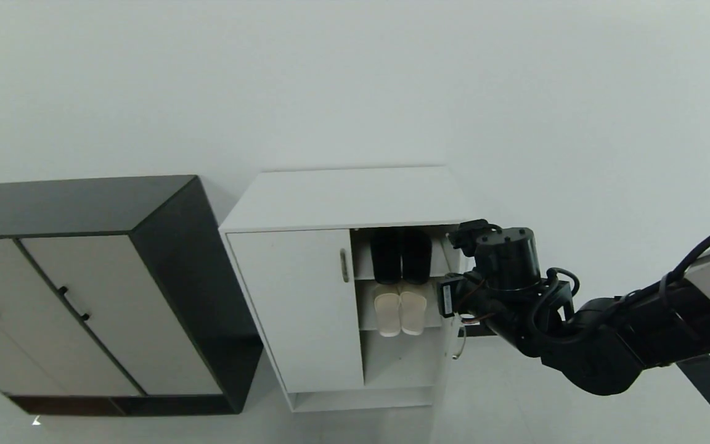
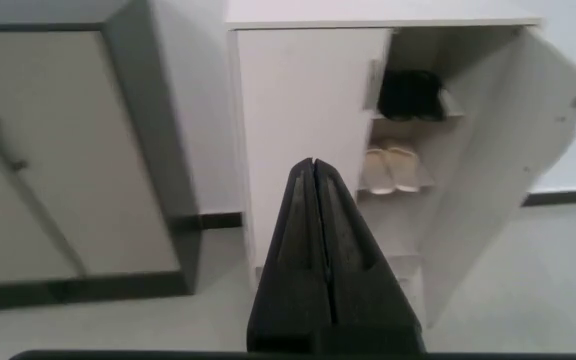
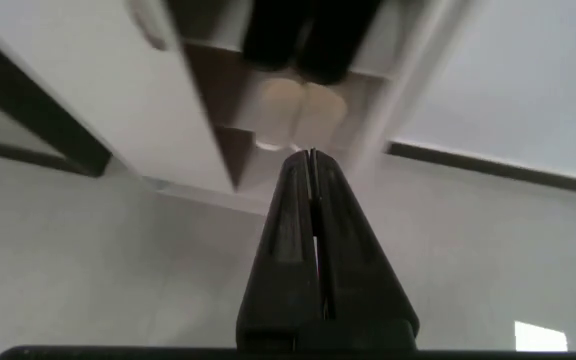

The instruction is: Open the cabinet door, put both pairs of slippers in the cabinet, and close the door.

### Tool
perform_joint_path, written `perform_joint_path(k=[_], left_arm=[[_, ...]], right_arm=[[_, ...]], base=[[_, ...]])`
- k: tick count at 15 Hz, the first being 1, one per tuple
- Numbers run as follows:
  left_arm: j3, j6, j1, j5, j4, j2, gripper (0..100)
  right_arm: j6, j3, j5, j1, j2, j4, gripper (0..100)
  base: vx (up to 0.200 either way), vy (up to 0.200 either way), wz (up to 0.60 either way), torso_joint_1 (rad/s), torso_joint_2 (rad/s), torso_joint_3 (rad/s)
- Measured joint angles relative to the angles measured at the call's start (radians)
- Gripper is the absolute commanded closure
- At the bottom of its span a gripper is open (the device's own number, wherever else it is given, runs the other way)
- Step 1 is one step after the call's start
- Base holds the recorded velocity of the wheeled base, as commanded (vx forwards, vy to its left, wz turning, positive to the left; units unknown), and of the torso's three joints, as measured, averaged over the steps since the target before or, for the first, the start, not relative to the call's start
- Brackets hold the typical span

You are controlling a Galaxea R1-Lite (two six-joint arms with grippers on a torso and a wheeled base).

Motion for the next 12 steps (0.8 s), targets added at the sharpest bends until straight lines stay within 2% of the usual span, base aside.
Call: perform_joint_path(k=[9, 12], left_arm=[[0.000, 0.000, 0.000, 0.000, 0.000, 0.000, 100], [0.000, 0.000, -0.001, 0.000, 0.000, 0.000, 100]], right_arm=[[-0.129, 0.039, -0.063, -0.077, -0.008, 0.008, 100], [-0.146, 0.053, -0.071, -0.091, -0.008, 0.074, 100]], base=[[0.000, 0.000, 0.00, 0.000, 0.00, 0.000], [0.000, 0.000, 0.00, 0.000, 0.00, 0.000]])
